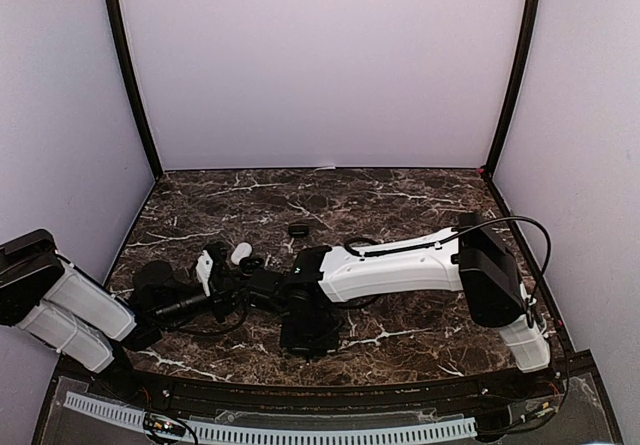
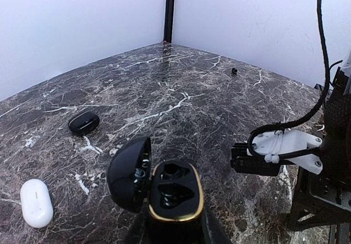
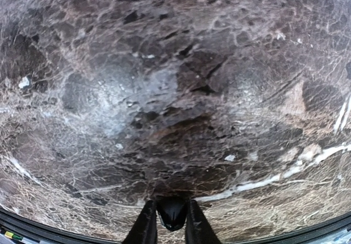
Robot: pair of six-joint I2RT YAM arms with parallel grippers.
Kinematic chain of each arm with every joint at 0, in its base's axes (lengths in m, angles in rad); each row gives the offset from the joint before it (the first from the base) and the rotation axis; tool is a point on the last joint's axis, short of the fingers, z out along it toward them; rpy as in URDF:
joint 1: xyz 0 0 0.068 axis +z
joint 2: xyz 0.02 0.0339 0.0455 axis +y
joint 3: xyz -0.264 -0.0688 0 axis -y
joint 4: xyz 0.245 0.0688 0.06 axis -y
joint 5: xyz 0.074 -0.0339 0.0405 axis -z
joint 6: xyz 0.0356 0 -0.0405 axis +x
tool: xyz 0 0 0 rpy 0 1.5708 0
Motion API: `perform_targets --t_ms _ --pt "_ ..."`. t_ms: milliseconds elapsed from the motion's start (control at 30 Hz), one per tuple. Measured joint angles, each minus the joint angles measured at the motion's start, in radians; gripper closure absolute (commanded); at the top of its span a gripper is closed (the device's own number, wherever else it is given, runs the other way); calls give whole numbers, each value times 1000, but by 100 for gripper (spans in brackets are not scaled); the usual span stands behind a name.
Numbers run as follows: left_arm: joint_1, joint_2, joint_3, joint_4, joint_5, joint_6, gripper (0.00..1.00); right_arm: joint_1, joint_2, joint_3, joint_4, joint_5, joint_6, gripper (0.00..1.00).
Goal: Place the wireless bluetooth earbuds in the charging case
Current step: Pick up the right earbud from the center of the board.
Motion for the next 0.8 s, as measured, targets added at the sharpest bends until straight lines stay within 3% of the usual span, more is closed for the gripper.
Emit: perform_targets --t_ms 433,800 --pt "0 -8 -1 2 24 7 91 -7 -2 7 11 82 -72 86" --pt "0 6 -13 37 55 42 91 -37 -171 -174 159 206 -235 85"
